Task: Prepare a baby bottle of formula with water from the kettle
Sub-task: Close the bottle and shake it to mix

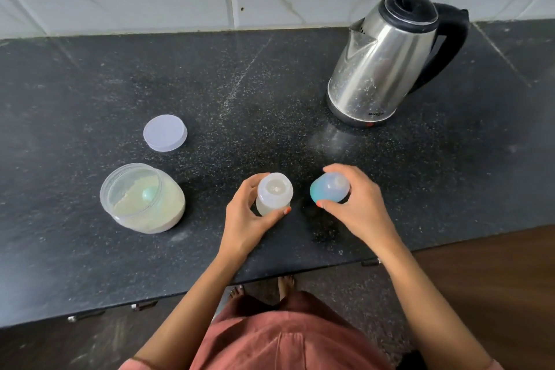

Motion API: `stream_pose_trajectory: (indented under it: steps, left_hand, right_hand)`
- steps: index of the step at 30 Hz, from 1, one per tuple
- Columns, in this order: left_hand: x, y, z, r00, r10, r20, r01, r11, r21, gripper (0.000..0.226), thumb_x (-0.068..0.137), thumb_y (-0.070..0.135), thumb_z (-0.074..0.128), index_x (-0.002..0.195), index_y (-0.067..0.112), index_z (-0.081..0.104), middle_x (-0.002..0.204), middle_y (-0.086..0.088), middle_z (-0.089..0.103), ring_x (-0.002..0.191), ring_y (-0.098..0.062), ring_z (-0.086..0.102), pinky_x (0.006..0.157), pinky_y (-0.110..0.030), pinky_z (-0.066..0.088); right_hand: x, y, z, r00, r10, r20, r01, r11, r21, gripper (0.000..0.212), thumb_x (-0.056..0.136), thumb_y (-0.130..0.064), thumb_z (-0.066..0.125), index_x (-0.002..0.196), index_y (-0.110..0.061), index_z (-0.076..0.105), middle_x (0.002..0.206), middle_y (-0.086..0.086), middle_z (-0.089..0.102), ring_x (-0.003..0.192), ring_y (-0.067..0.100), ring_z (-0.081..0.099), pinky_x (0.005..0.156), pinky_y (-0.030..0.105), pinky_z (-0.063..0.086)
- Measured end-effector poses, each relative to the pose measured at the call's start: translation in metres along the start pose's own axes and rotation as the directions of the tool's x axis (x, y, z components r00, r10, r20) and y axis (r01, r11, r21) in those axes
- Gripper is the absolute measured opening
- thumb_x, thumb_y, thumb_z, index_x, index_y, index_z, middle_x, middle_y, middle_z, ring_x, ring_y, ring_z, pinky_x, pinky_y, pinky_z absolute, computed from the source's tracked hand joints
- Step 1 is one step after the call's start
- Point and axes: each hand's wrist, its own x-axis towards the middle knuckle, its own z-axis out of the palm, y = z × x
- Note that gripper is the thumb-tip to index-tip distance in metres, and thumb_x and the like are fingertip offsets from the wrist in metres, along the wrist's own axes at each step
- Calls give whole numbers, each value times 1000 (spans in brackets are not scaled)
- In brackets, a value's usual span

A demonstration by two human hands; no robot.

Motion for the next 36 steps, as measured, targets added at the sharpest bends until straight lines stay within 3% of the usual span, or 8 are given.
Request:
stream_pose_trajectory:
  steps: [4, 13, 18, 22, 26, 30, 33, 36]
  left_hand:
    - [1, 0, -1, 1000, 18, 11, -18, 1000, 11, 59, 63, 24, 82, 107, 49, 51, 112, 26, 60, 105, 2, 57, 88, -12, 43]
    - [-1, -6, -1, 999, 35, 22, -35, 999, 0, 59, 68, 33, 81, 115, 47, 49, 117, 23, 59, 110, 0, 55, 91, -15, 44]
    - [-2, -8, 1, 1000, 28, -1, -28, 999, 34, 57, 67, 42, 76, 113, 57, 46, 116, 26, 59, 111, 1, 55, 93, -16, 43]
    - [-1, -11, 2, 999, 32, 3, -32, 999, 40, 58, 70, 33, 76, 118, 48, 46, 122, 11, 61, 114, -4, 55, 98, -31, 45]
    - [-1, -13, 2, 999, 35, 21, -36, 998, 50, 59, 72, 30, 75, 122, 39, 46, 123, 6, 61, 115, -6, 55, 99, -37, 45]
    - [-1, -15, 2, 999, 40, 11, -41, 998, 54, 59, 73, 25, 78, 125, 27, 50, 122, 5, 61, 114, -8, 56, 98, -38, 45]
    - [-2, -16, 2, 999, 46, 6, -46, 997, 62, 58, 73, 25, 78, 124, 30, 50, 121, 8, 61, 114, -6, 56, 98, -33, 45]
    - [-3, -15, 2, 998, 61, -11, -60, 995, 79, 61, 72, 26, 76, 120, 45, 45, 119, 21, 58, 111, 2, 55, 94, -20, 44]
  right_hand:
    - [-4, -30, -13, 996, -76, -51, 80, 995, 62, 54, 63, -10, 80, 111, -23, 59, 107, -12, 56, 98, -3, 49, 90, 22, 43]
    - [-7, -69, 0, 986, -156, 64, 151, 985, 83, 58, 63, -10, 80, 115, -19, 55, 112, -8, 61, 104, 7, 57, 93, 22, 45]
    - [-7, -72, 11, 973, -198, 115, 196, 980, 30, 62, 66, -12, 77, 122, -23, 52, 120, -7, 58, 110, 8, 53, 95, 21, 42]
    - [-2, -72, 16, 970, -186, 160, 189, 982, -6, 64, 69, -13, 75, 126, -26, 49, 124, -2, 56, 113, 15, 52, 96, 34, 46]
    - [0, -70, 22, 960, -201, 197, 223, 970, -100, 63, 73, -15, 72, 129, -26, 45, 126, -2, 53, 114, 14, 49, 90, 18, 36]
    - [2, -71, 21, 958, -200, 205, 229, 965, -126, 63, 73, -18, 72, 129, -26, 44, 126, 0, 53, 114, 18, 50, 90, 26, 40]
    - [1, -70, 23, 964, -212, 160, 238, 957, -167, 63, 71, -26, 74, 127, -24, 45, 124, 0, 55, 110, 21, 54, 88, 34, 46]
    - [-2, -66, 28, 966, -229, 120, 250, 945, -210, 64, 67, -38, 75, 122, -23, 46, 117, -1, 54, 104, 17, 54, 80, 30, 46]
